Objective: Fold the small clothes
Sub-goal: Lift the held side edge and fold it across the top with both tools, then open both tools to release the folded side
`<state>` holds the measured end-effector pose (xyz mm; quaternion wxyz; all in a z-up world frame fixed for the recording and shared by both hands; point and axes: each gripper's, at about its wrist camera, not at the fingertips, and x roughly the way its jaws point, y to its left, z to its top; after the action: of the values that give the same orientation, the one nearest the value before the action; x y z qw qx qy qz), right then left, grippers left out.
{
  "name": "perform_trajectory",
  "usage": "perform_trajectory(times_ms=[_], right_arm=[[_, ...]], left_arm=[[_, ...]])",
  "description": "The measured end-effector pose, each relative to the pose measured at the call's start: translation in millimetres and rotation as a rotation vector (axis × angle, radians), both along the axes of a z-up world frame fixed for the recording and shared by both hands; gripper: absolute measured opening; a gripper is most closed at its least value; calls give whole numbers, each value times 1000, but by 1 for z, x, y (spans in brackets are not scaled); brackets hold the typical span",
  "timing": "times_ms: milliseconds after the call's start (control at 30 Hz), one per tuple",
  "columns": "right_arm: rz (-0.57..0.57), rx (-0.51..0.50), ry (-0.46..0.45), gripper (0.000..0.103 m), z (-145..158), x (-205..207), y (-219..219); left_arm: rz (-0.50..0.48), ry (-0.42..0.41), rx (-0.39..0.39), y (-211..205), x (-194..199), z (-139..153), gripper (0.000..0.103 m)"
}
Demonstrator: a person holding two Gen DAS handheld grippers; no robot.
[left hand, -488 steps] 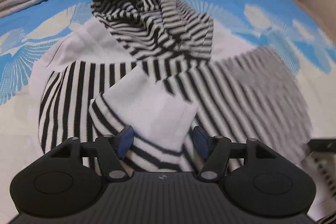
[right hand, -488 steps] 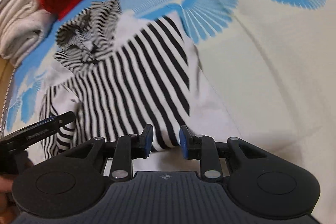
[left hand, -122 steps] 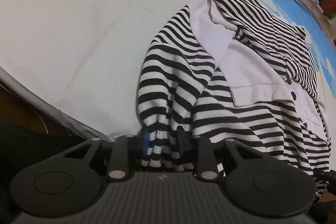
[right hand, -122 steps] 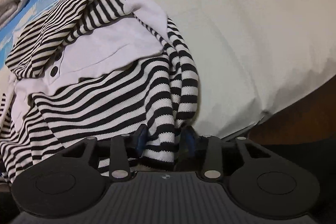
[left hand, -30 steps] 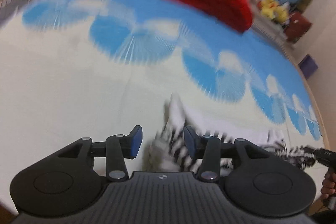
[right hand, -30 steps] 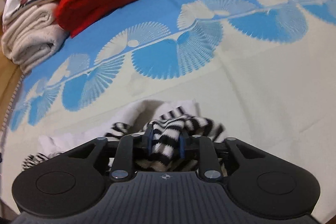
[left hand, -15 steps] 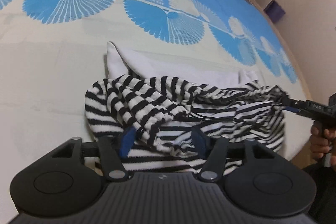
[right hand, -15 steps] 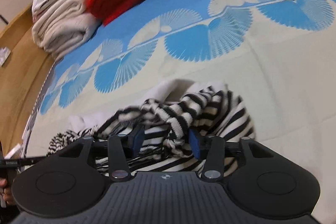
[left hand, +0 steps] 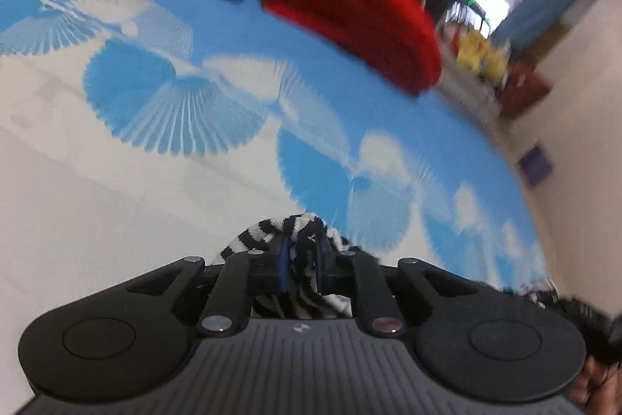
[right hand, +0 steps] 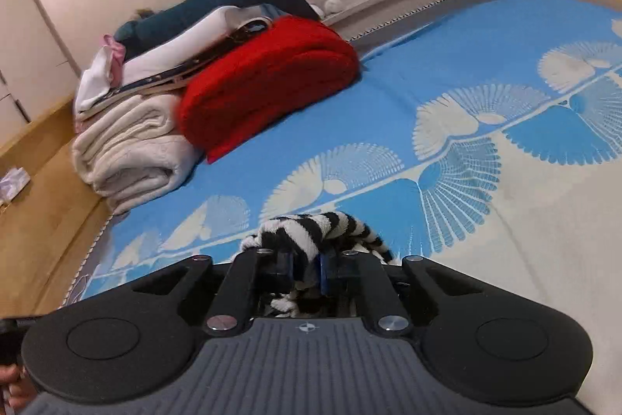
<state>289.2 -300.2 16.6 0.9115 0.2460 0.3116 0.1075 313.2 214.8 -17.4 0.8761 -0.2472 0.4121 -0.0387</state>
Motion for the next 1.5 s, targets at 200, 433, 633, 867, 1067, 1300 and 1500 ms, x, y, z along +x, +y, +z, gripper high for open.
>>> perform_trajectory(times_ms=[200, 433, 633, 867, 1067, 1300, 1500], right_arm=[[-32, -136, 249, 30, -36, 35, 16], [-93, -38, 129, 45, -19, 7, -26], [296, -252, 173, 54, -38, 6, 27], [281, -529, 109, 58, -52, 21, 73], [244, -675, 62, 43, -62, 44, 85], [89, -572, 59, 11, -58, 71, 70], [41, -661, 172, 15, -82, 92, 81]], left_arm=[[-50, -85, 7, 5, -6, 12, 48], [-247, 23, 68, -17, -4, 1, 61], [-373, 50, 349, -68, 0, -21, 61], [-314, 36, 362, -79, 30, -36, 36], [-251, 9, 339, -77, 55, -43, 6], [-183, -67, 333, -62, 64, -37, 4], [-287, 123, 315, -72, 75, -62, 10]])
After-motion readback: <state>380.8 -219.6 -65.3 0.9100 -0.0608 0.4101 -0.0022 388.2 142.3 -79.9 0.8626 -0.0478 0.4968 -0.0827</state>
